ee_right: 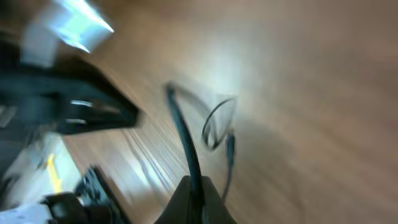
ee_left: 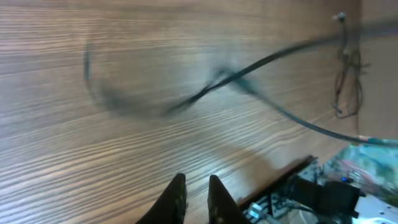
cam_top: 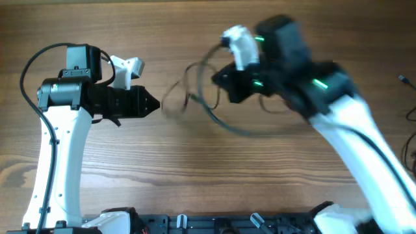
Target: Untangle cables
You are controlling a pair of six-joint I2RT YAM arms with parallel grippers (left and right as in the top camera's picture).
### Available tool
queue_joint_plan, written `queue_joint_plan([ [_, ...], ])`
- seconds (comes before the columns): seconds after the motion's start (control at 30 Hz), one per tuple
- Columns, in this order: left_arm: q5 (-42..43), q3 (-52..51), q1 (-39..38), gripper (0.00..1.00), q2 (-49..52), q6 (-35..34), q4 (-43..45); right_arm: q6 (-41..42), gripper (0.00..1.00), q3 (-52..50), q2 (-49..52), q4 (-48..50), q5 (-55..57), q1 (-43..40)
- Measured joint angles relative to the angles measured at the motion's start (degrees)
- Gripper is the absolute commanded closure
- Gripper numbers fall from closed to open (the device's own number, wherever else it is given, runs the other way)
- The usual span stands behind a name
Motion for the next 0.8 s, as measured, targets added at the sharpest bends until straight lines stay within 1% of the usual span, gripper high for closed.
queue_joint_plan([
  [0.1,1.22,-0.02,0.0,0.88,0.0,0.0,-0.09,0.44,0.95,0.24,-7.54,-0.83,3.8,0.0],
  [0.2,1.99,-0.02,0.0,0.96,0.0,0.02,0.09,0.74,0.95,0.26,-12.92,-1.64,6.49,-0.04],
  [0.3,3.5,-0.02,0.0,0.96,0.0,0.02,0.26,1.01,0.96,0.26,-15.61,-2.12,8.0,-0.04],
  [0.4,5.77,-0.04,-0.46,0.81,0.0,0.17,0.83,1.6,0.96,0.24,-16.11,-2.34,8.44,-0.04],
  [0.43,6.43,-0.04,-0.98,0.82,0.0,0.04,1.2,1.66,0.96,0.24,-15.96,-2.62,8.44,-0.04],
  [0.47,6.93,-0.04,-1.68,0.87,0.0,0.24,1.4,1.81,0.96,0.22,-15.85,-2.73,8.41,-0.04],
  [0.5,7.13,-0.04,-2.47,0.95,0.0,0.2,1.6,1.92,0.96,0.22,-15.65,-2.69,8.35,-0.04],
  [0.57,7.76,-0.04,-4.83,0.96,0.0,0.31,2.12,2.05,0.96,0.22,-15.47,-2.64,8.33,-0.04],
  [0.8,8.33,-0.04,-15.8,0.96,0.0,6.36,4.63,1.03,0.96,0.22,-15.39,-1.33,8.02,-0.04],
])
